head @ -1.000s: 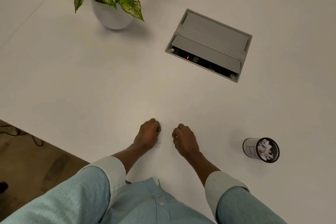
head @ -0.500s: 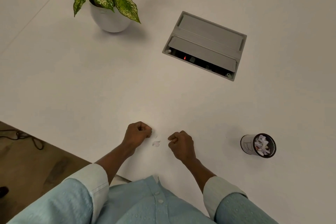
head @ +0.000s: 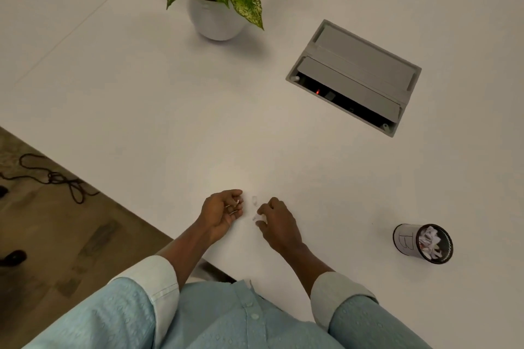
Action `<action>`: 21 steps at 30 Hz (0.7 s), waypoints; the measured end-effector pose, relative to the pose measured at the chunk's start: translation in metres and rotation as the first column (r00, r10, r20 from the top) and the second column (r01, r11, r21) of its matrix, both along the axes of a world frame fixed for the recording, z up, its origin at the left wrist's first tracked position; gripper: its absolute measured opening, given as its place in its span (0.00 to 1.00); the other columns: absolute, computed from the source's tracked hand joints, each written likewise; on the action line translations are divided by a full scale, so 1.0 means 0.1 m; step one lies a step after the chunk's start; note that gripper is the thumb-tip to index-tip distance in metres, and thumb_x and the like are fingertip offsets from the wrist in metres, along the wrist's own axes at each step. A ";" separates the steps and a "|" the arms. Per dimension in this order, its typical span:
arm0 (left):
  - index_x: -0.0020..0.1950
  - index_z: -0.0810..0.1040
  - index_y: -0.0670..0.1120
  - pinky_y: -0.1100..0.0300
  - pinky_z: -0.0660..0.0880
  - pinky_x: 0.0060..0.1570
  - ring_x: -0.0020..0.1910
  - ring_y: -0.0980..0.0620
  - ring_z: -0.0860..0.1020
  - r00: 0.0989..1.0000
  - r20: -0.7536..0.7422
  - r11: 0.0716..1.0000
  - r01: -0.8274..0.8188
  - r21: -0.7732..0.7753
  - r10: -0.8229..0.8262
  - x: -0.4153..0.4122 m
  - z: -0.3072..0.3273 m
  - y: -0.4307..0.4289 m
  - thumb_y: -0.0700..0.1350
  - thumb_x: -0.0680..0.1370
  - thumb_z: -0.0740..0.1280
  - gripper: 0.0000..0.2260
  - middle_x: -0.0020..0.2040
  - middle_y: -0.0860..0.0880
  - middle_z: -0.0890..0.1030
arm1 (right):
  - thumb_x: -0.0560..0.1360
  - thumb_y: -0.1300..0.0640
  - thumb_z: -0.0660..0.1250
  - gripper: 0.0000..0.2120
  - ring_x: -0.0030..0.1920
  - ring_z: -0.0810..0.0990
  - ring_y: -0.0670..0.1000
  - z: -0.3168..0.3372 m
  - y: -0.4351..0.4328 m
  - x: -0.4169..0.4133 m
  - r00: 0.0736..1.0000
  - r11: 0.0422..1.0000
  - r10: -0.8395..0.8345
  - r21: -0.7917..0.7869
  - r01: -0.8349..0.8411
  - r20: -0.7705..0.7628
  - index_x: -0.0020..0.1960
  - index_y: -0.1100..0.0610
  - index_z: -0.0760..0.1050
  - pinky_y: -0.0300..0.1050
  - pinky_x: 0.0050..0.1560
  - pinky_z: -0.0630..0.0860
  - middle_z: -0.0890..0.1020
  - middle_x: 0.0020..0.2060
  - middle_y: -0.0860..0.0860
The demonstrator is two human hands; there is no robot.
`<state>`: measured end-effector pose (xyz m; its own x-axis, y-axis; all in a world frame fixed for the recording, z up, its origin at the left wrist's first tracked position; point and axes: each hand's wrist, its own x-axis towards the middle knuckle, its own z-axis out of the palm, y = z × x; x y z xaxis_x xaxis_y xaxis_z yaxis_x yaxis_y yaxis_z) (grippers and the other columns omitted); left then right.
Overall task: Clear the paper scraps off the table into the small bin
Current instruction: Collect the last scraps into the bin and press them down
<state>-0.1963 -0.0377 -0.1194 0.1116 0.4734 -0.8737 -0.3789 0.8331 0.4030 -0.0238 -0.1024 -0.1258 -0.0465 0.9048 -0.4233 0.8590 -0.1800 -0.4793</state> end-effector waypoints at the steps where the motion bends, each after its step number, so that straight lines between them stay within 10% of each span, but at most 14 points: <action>1: 0.45 0.83 0.38 0.54 0.78 0.41 0.36 0.47 0.78 0.999 0.038 1.000 -0.020 -0.024 0.021 -0.03 -0.01 -0.01 0.30 0.70 0.60 0.13 0.39 0.42 0.82 | 0.78 0.54 0.69 0.11 0.56 0.74 0.52 0.00 -0.01 -0.02 0.999 0.999 0.039 0.009 -0.039 0.031 0.59 0.55 0.76 0.53 0.49 0.80 0.75 0.56 0.51; 8: 0.46 0.85 0.37 0.53 0.81 0.44 0.40 0.44 0.83 0.992 0.122 0.998 -0.029 -0.047 0.035 -0.11 -0.13 -0.07 0.43 0.76 0.63 0.14 0.44 0.38 0.85 | 0.78 0.61 0.64 0.07 0.52 0.77 0.55 -0.02 -0.07 -0.03 0.988 0.993 0.098 0.059 -0.106 0.120 0.54 0.57 0.79 0.52 0.47 0.78 0.79 0.52 0.53; 14: 0.54 0.84 0.35 0.48 0.83 0.52 0.48 0.39 0.86 0.989 0.150 0.999 -0.001 -0.051 0.008 -0.09 -0.18 -0.10 0.48 0.80 0.64 0.17 0.51 0.35 0.86 | 0.73 0.61 0.72 0.05 0.42 0.80 0.47 0.17 0.01 -0.04 0.945 0.938 -0.317 0.121 0.325 -0.086 0.48 0.54 0.84 0.35 0.43 0.73 0.83 0.44 0.49; 21: 0.39 0.85 0.39 0.56 0.82 0.35 0.33 0.47 0.84 0.994 0.080 0.996 -0.068 -0.059 0.073 0.05 -0.07 -0.18 0.45 0.82 0.63 0.18 0.38 0.41 0.85 | 0.77 0.56 0.71 0.07 0.44 0.80 0.46 0.43 0.11 -0.41 0.961 0.969 -0.150 0.159 0.189 -0.231 0.54 0.55 0.82 0.35 0.46 0.74 0.83 0.47 0.49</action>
<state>-0.1911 -0.0554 -0.1264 0.1518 0.4328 -0.8886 -0.4675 0.8236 0.3212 -0.0651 -0.0916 -0.0828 0.0416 0.9670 -0.2513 0.6957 -0.2085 -0.6874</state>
